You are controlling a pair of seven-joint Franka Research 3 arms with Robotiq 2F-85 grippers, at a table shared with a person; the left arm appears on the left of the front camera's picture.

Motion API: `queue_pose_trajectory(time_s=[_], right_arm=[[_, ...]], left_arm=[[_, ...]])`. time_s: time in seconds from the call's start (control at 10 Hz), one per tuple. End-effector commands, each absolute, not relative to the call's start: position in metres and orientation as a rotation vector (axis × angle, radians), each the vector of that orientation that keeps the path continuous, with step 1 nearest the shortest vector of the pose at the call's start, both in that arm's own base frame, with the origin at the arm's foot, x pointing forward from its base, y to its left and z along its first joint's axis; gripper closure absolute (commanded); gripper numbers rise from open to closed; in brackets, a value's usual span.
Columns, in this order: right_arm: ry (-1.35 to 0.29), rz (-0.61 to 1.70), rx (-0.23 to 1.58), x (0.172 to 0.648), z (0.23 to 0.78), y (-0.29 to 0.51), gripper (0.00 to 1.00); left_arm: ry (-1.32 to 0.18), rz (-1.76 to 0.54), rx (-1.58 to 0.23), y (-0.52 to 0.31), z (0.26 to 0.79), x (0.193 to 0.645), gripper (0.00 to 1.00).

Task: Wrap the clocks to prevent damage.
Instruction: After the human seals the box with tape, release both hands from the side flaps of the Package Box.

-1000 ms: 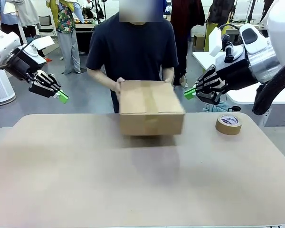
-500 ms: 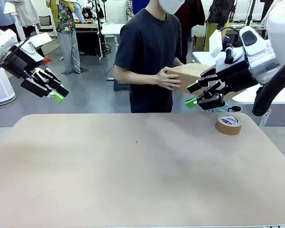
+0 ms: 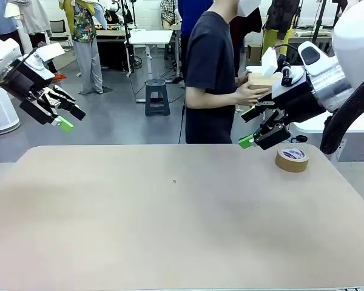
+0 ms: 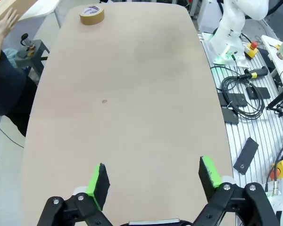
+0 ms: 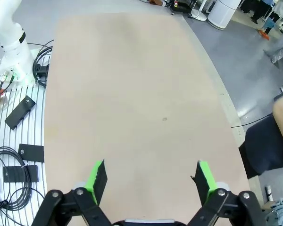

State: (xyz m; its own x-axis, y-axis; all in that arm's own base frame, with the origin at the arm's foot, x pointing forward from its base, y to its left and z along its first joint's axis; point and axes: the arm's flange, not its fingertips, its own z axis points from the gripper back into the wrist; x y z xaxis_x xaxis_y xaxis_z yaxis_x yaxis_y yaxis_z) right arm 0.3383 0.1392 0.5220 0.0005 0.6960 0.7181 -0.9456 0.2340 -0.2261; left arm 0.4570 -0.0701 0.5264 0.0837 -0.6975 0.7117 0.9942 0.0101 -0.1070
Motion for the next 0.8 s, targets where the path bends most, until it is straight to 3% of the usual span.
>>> queue_pose_trajectory(time_s=[0.0, 0.2, 0.3, 0.7], right_arm=[[-0.804, 1.313, 0.4, 0.3419, 0.5279, 0.1393, 0.0], [-0.76, 1.195, 0.36, 0.3451, 0.5296, 0.1412, 0.0], [-0.83, 1.322, 0.384, 0.3388, 0.5239, 0.1379, 0.0], [-0.82, 1.297, 0.391, 0.3382, 0.5271, 0.1389, 0.0]], left_arm=[[-0.55, -1.396, -0.723, -0.0713, 0.5248, 0.4519, 0.0], [-0.518, -1.387, -0.721, -0.0733, 0.5297, 0.4556, 0.0], [-0.539, -1.419, -0.699, -0.0687, 0.5234, 0.4563, 0.0], [-0.534, -1.414, -0.702, -0.0689, 0.5232, 0.4562, 0.0]])
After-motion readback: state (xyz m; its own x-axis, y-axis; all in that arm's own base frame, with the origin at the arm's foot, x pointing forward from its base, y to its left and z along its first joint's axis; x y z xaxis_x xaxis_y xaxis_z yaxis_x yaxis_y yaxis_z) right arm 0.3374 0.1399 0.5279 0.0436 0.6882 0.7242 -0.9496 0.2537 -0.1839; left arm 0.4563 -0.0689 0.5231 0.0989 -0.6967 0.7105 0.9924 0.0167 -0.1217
